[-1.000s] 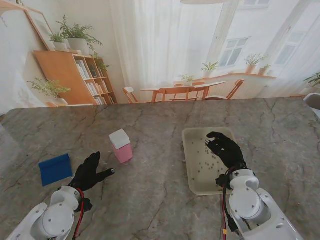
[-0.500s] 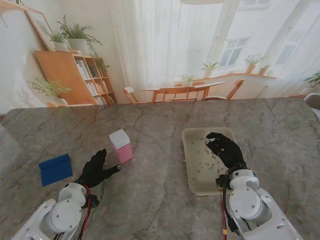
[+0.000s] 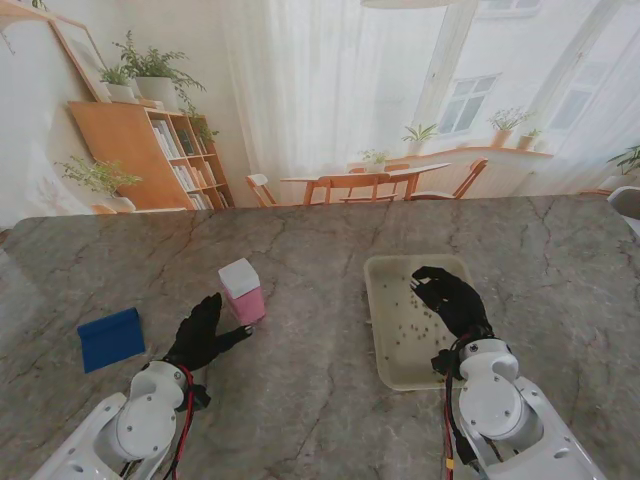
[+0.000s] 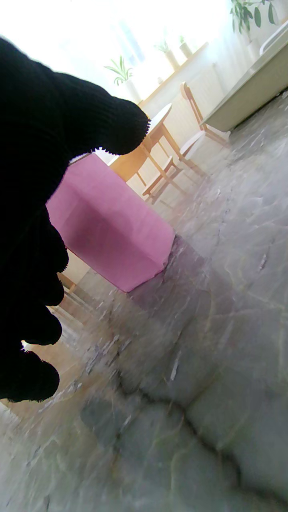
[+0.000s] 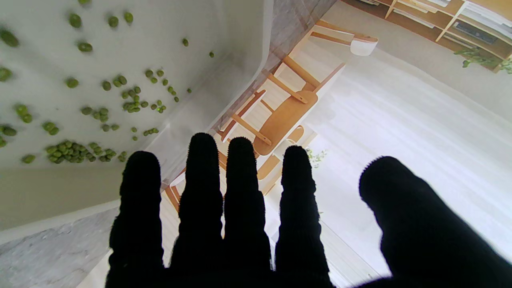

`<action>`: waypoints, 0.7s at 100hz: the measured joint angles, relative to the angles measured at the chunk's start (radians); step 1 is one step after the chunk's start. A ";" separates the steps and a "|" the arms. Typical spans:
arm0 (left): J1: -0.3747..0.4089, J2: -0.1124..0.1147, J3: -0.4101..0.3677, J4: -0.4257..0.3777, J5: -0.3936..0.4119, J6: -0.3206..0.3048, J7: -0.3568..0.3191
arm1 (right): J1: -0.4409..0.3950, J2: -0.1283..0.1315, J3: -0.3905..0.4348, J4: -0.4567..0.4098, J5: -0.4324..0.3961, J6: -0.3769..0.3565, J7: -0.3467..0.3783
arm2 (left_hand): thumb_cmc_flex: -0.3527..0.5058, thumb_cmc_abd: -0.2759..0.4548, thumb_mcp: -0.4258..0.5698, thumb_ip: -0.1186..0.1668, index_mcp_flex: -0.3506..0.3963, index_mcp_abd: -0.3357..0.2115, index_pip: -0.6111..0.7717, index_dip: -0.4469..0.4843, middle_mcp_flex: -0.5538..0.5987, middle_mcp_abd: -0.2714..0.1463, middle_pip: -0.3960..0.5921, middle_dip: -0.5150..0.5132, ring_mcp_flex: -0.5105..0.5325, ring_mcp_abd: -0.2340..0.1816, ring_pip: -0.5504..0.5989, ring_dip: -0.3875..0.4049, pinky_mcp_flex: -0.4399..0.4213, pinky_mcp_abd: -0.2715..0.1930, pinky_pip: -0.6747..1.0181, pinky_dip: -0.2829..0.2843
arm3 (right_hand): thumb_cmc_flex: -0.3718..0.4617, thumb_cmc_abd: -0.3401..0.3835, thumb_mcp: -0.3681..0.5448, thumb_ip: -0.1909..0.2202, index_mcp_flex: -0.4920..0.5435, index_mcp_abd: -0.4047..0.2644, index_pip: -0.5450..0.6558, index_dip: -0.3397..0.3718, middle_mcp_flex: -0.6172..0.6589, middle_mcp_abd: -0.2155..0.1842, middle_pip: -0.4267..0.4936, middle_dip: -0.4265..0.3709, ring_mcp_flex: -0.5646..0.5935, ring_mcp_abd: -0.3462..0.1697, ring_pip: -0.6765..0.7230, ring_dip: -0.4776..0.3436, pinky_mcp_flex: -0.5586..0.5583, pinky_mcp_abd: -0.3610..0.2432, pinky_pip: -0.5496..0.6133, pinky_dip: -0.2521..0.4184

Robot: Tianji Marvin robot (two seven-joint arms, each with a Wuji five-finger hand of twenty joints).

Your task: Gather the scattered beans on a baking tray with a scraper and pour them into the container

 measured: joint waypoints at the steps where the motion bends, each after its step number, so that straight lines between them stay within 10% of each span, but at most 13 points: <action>1: -0.002 -0.001 0.001 0.002 0.000 0.000 0.001 | 0.000 0.000 0.000 0.000 0.000 0.000 0.001 | 0.000 0.000 0.000 0.000 0.000 0.000 0.000 0.000 0.000 0.000 0.000 0.000 0.000 0.000 0.000 0.000 0.000 0.000 0.000 0.000 | 0.000 0.000 0.000 0.000 0.000 0.000 0.000 0.000 0.000 0.001 0.000 0.000 0.000 0.000 0.000 0.000 0.000 0.000 0.000 0.000; 70: -0.089 -0.024 0.032 0.135 0.000 -0.038 0.076 | -0.007 0.001 0.005 -0.010 0.011 0.009 0.016 | 0.001 0.000 0.000 0.000 0.000 0.000 0.000 0.000 0.000 0.000 0.000 0.002 0.000 0.000 0.001 0.053 0.000 -0.005 0.000 0.000 | 0.010 0.012 -0.027 0.000 0.024 0.006 0.024 0.009 0.037 0.004 0.000 0.012 0.018 0.006 0.020 0.009 0.013 0.010 0.012 0.011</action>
